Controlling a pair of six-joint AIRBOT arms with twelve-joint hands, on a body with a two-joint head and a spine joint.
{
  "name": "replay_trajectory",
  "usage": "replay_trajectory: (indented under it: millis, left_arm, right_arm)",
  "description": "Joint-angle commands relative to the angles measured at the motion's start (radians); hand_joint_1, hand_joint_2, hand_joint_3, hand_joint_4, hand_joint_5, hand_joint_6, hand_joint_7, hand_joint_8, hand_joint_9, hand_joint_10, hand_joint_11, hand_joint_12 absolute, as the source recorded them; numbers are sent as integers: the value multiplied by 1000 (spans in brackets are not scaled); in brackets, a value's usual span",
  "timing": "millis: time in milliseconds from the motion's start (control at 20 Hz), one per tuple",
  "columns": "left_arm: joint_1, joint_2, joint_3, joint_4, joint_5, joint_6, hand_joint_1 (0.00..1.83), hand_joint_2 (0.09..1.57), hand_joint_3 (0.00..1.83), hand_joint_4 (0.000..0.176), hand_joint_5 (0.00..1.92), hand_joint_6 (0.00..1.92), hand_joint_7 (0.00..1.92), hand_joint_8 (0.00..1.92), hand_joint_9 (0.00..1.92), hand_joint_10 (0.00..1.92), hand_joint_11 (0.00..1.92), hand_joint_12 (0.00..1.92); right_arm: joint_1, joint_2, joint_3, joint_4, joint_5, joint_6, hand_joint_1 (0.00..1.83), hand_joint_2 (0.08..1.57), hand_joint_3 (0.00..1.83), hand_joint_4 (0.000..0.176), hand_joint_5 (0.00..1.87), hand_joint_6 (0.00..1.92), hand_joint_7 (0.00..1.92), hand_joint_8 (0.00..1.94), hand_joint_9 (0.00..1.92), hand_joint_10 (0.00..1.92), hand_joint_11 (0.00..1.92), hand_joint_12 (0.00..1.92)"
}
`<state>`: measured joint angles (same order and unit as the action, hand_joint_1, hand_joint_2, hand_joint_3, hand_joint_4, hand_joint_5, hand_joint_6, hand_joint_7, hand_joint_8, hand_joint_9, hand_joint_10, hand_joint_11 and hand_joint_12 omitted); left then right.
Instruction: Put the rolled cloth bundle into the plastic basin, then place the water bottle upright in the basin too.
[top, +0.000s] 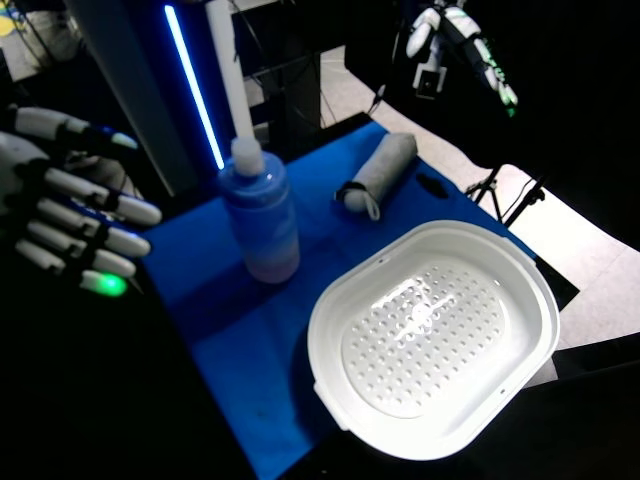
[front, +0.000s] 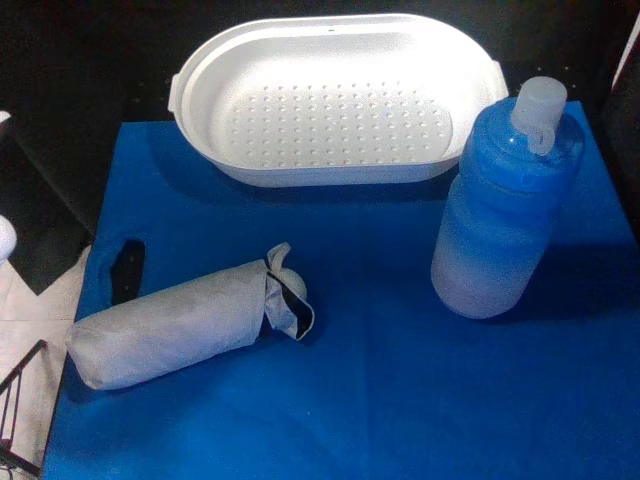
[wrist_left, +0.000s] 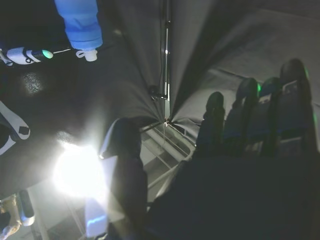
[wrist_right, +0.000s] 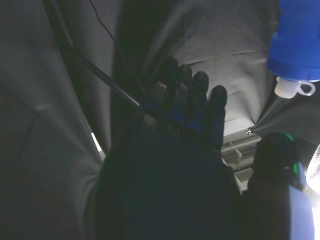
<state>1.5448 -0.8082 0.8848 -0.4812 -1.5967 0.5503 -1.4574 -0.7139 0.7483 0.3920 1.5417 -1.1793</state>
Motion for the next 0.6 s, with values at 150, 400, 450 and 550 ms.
replay_trajectory:
  millis: [150, 400, 450, 550]
  left_arm:
    - [-3, 0, 15, -5, -97, -11, 166, 1045, 0, 176, 160, 0, 0, 0, 0, 0, 0, 0]
    - [-34, 19, 26, 72, -56, -14, 420, 994, 0, 176, 153, 2, 0, 0, 0, 0, 0, 0]
    - [-51, 29, 26, 99, -39, -2, 429, 982, 0, 176, 130, 0, 0, 0, 0, 0, 0, 0]
    - [-90, 56, 26, 155, -2, 17, 606, 871, 0, 176, 118, 0, 0, 0, 0, 0, 121, 29]
  right_arm:
    - [4, -2, 8, 0, 117, 8, 65, 1502, 6, 25, 304, 3, 267, 0, 231, 1, 0, 699]
    - [5, -6, 13, 0, 102, 8, 90, 1497, 0, 29, 308, 0, 258, 0, 222, 0, 0, 689]
    - [5, -6, 14, 0, 101, 8, 98, 1496, 0, 33, 313, 2, 255, 0, 220, 0, 0, 686]
    - [5, -6, 15, 0, 95, 8, 109, 1486, 0, 27, 321, 3, 255, 2, 222, 2, 0, 674]
